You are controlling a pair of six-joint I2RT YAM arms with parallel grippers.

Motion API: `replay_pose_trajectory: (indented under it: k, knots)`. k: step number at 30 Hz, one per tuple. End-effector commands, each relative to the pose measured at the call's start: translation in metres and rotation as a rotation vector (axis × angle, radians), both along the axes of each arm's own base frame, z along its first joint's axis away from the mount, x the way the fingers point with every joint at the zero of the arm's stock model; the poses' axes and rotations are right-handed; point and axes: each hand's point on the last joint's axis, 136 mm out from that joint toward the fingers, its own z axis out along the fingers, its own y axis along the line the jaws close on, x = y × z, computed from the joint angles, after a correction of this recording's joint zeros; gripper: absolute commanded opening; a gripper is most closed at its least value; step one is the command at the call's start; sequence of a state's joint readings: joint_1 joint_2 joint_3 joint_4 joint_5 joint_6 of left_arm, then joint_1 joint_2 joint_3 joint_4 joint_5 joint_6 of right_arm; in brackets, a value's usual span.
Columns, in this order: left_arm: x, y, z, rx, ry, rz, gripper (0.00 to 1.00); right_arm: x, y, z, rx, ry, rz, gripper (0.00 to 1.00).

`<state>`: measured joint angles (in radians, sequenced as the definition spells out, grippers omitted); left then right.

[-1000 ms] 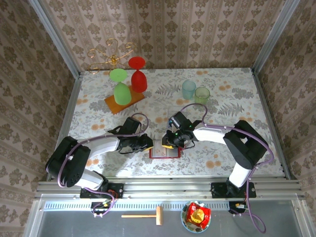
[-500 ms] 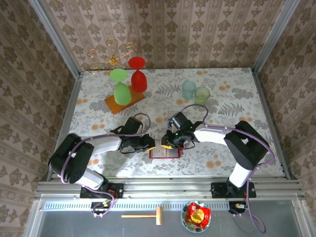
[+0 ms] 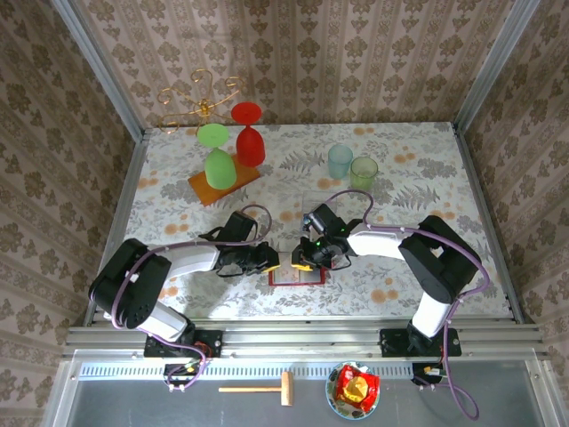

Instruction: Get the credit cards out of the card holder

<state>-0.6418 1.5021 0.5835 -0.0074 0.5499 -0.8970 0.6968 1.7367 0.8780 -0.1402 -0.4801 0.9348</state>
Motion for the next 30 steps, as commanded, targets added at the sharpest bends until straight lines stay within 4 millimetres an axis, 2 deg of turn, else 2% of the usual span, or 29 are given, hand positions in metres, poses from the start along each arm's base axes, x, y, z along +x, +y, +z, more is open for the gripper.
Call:
replay_pose_trajectory:
  k: [1, 14, 22, 30]
  knots:
    - [-0.008, 0.007, -0.012, 0.039, 0.026, -0.006, 0.16, 0.001, -0.007, -0.001, -0.064, -0.008, 0.016, 0.21]
    - [-0.011, 0.009, -0.013, 0.036, 0.026, 0.001, 0.16, 0.008, -0.004, 0.007, -0.046, -0.043, 0.016, 0.20]
    - [-0.010, 0.009, -0.010, 0.031, 0.020, 0.002, 0.16, 0.011, -0.003, 0.004, -0.042, -0.045, 0.012, 0.20]
    - [-0.005, 0.005, -0.002, 0.018, 0.004, 0.002, 0.16, 0.013, -0.003, 0.010, -0.037, -0.059, 0.006, 0.20]
